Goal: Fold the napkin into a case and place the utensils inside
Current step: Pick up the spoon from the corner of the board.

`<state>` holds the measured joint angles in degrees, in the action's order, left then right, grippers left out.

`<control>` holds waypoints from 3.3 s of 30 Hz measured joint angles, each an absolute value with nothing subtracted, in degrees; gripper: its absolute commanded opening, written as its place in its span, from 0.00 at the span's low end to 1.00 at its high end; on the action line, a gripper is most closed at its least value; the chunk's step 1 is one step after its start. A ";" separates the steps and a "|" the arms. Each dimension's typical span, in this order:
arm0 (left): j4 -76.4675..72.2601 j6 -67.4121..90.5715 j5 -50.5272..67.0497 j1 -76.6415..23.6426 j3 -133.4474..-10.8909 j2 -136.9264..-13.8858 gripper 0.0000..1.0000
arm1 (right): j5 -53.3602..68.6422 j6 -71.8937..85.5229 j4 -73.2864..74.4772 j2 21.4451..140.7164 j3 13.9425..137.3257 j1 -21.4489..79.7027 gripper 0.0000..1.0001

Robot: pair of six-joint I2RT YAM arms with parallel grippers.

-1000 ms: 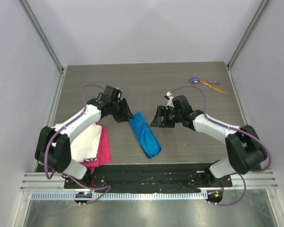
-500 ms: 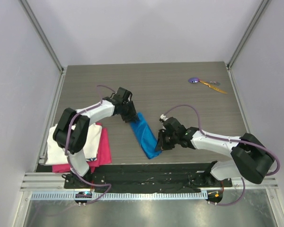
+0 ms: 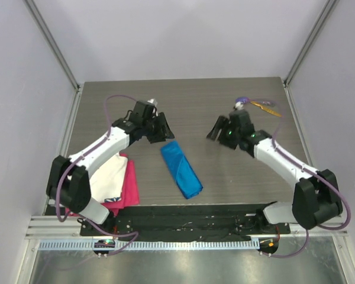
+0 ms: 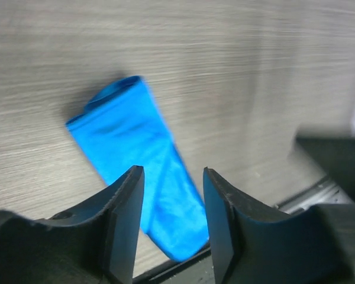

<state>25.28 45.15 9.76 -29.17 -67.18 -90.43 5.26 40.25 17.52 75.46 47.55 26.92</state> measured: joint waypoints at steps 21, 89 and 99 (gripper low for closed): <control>28.36 36.58 13.30 -38.04 -60.07 -76.82 0.56 | -28.27 51.35 45.12 133.69 124.22 0.80 0.84; 32.84 42.04 -7.97 -40.77 -59.42 -98.39 0.10 | -20.71 51.66 31.97 145.88 127.35 -3.44 0.05; 32.10 42.02 -8.56 -38.85 -69.63 -105.78 0.10 | -13.72 51.11 30.79 145.08 126.23 -4.89 0.01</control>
<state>32.10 42.02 -8.56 -38.85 -69.63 -105.78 -13.72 51.11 30.79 145.08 126.23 -4.89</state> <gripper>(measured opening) 0.102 0.204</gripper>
